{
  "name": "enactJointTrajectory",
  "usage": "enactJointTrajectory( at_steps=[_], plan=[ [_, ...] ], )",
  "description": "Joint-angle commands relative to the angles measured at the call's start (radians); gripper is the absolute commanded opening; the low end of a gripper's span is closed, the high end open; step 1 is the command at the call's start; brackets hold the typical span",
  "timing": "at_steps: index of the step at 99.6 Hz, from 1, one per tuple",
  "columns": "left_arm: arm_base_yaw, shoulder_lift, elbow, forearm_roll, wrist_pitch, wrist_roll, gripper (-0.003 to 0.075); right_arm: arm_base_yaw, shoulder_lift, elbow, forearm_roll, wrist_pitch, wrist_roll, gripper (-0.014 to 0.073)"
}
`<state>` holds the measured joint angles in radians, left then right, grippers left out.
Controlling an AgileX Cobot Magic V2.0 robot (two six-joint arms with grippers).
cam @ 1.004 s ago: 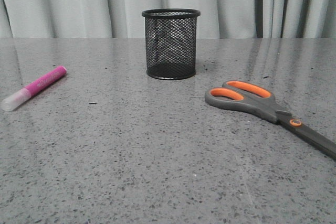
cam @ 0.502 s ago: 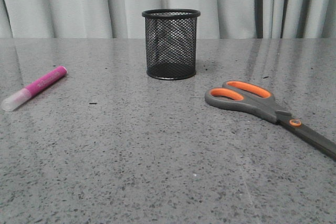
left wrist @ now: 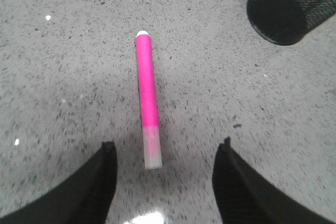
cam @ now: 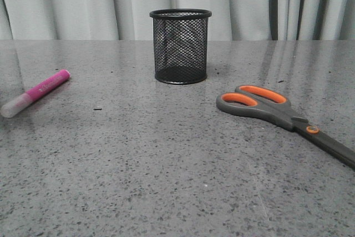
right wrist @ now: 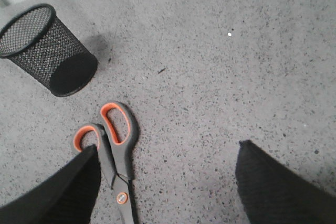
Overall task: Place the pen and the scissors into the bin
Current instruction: 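Lower the left gripper and grasp the pink marker, then lift the marker with the left gripper and carry it over the mesh cup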
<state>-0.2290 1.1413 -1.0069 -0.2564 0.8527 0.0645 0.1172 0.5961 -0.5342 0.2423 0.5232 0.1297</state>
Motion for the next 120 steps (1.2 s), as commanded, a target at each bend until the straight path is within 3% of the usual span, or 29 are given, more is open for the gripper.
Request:
enactJointTrajectory(
  at_steps=[1,38,72,96,105,114,120],
  plan=[
    [-0.002,0.080,-0.093,-0.011,-0.012,0.008,0.0365,-0.003,0.009,-0.037,-0.005,-0.045,-0.014,0.0488],
    [-0.069,0.389,-0.227,-0.007,0.000,0.008,0.0365,-0.003,0.009,-0.037,-0.005,-0.025,-0.014,0.0488],
    [-0.069,0.473,-0.232,0.116,-0.031,-0.048,0.0357,-0.003,0.009,-0.037,-0.005,0.015,-0.014,0.0488],
    [-0.089,0.520,-0.232,0.129,-0.026,-0.048,0.0254,-0.003,0.009,-0.037,-0.005,0.013,-0.014,0.0488],
    [-0.101,0.539,-0.232,0.129,-0.009,-0.044,0.0153,-0.003,0.009,-0.037,-0.005,0.013,-0.014,0.0488],
    [-0.110,0.538,-0.232,0.110,-0.045,-0.039,-0.0020,-0.003,0.009,-0.037,-0.005,0.015,-0.014,0.0488],
    [-0.122,0.507,-0.232,0.062,-0.117,-0.004,-0.0020,-0.003,0.009,-0.037,-0.005,0.019,-0.014,0.0488]
  ],
)
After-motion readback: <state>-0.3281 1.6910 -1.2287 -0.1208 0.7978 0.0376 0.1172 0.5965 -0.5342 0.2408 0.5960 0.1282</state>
